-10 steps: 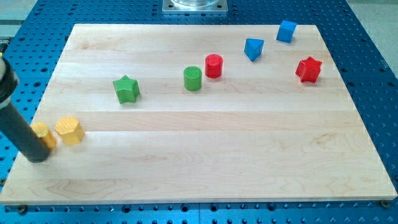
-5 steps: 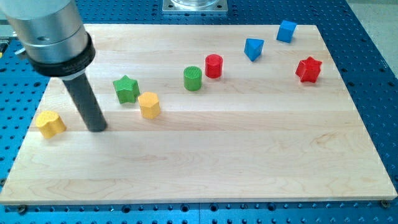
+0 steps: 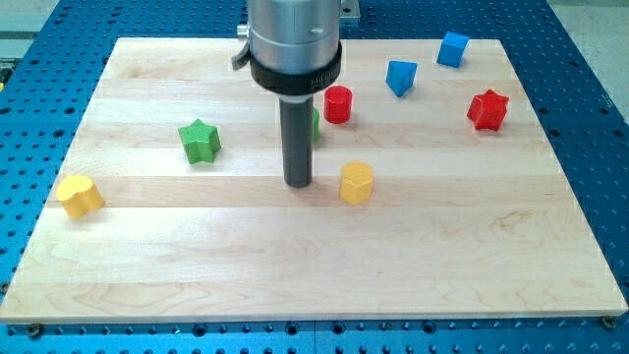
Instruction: Move the yellow hexagon to the bottom of the red star
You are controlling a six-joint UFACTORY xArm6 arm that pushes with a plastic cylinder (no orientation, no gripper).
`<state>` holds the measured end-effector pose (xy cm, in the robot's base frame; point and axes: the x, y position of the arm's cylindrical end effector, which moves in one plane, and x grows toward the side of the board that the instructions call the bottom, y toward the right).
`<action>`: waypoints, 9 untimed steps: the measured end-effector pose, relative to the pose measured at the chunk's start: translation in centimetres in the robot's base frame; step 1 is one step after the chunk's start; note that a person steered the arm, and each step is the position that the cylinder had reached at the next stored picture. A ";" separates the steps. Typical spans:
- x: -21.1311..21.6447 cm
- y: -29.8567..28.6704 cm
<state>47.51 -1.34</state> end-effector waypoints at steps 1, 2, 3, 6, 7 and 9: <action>0.6 1.1; 0.1 6.5; -0.1 9.9; 0.5 10.5; 2.5 10.5; -0.8 20.1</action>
<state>46.68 18.77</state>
